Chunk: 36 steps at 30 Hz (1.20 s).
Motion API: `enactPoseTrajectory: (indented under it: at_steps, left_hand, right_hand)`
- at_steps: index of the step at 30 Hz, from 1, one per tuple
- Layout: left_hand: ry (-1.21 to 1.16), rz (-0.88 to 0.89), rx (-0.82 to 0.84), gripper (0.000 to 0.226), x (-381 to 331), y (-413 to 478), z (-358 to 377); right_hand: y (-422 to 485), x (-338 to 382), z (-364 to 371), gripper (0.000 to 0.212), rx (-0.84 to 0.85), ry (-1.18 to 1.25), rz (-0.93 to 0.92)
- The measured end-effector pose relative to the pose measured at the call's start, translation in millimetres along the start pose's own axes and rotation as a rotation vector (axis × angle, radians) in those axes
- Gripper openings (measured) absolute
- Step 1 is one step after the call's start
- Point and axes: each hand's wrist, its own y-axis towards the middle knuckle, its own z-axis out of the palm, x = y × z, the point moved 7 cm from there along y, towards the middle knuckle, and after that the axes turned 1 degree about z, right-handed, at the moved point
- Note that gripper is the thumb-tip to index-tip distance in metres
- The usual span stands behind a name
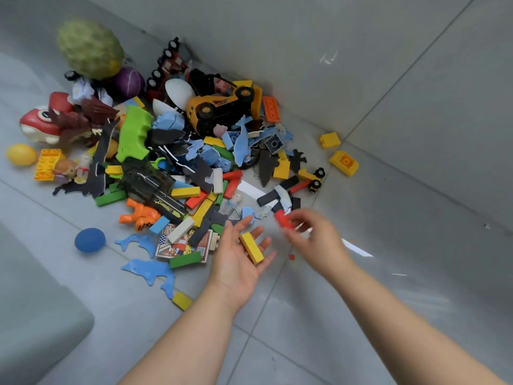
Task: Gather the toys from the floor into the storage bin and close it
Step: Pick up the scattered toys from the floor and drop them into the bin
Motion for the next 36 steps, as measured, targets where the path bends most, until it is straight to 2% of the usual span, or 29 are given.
enactPoseTrajectory:
  at_steps: [2, 4, 5, 8, 10, 12, 13, 15, 17, 18, 19, 21, 23, 26, 28, 31, 36]
  left_hand:
    - [-0.043, -0.011, 0.012, 0.032, 0.3, 2.8, 6.6]
    - [-0.063, -0.011, 0.006, 0.024, -1.2, 5.4, 10.0]
    - [-0.055, -0.008, 0.002, 0.022, -1.6, 6.6, 10.2]
    - [0.002, 0.006, -0.004, 0.024, -3.7, 6.5, 11.1]
    - [0.018, 0.005, -0.007, 0.025, -4.4, 5.6, 11.0]
    - [0.015, 0.009, -0.008, 0.028, -5.1, 4.9, 9.9]
    - [0.008, 0.013, -0.005, 0.032, -5.4, 4.9, 9.0]
    - [-0.004, 0.016, 0.006, 0.043, -5.1, 5.8, 7.8]
    - [-0.032, 0.006, 0.022, 0.047, -3.8, 6.3, 8.3]
    - [-0.044, 0.002, 0.032, 0.047, -3.4, 6.4, 9.3]
    - [-0.044, 0.002, 0.035, 0.045, -3.2, 6.6, 9.6]
    - [-0.038, 0.000, 0.030, 0.039, -2.7, 5.9, 9.8]
    - [-0.044, -0.006, 0.022, 0.034, -1.5, 3.8, 9.8]
    - [-0.053, -0.005, 0.019, 0.035, 0.1, -0.9, 10.6]
    - [-0.061, 0.001, 0.021, 0.037, 0.2, -3.6, 10.3]
    - [-0.066, 0.020, 0.015, 0.040, -2.4, -6.2, 4.7]
    - [-0.039, 0.038, 0.004, 0.047, -5.5, -9.7, -8.3]
  right_hand:
    - [-6.9, 16.6, 9.2, 0.017, 0.044, 0.035, -0.098]
    - [19.1, 10.7, -4.8, 0.021, -0.065, -0.046, -0.113]
    - [36.6, 3.7, -11.4, 0.028, -0.094, -0.136, -0.117]
    - [74.4, -17.6, -9.9, 0.045, 0.012, -0.536, -0.152]
    - [84.4, -23.7, -4.0, 0.040, 0.049, -0.728, -0.197]
    - [84.7, -20.4, -6.3, 0.035, 0.019, -0.788, -0.174]
    - [80.6, -16.4, -9.4, 0.032, -0.030, -0.726, -0.144]
    - [59.0, -5.5, -11.9, 0.027, -0.121, -0.353, -0.041]
    - [25.3, 8.1, 5.8, 0.027, -0.018, 0.085, 0.041]
    - [8.0, 15.0, 17.5, 0.028, 0.065, 0.185, 0.059]
    - [-3.2, 17.3, 24.7, 0.029, 0.106, 0.200, 0.061]
    - [-0.9, 8.8, 19.4, 0.034, 0.007, 0.127, 0.084]
    - [17.3, -10.9, 9.0, 0.051, -0.104, -0.009, 0.198]
    - [42.4, -23.8, 14.6, 0.071, -0.084, -0.229, 0.319]
    - [50.7, -16.1, 26.7, 0.064, -0.063, -0.314, 0.248]
    - [52.6, -7.2, 38.7, 0.043, -0.052, -0.314, 0.143]
    - [48.8, -18.3, 35.8, 0.027, -0.078, -0.164, 0.070]
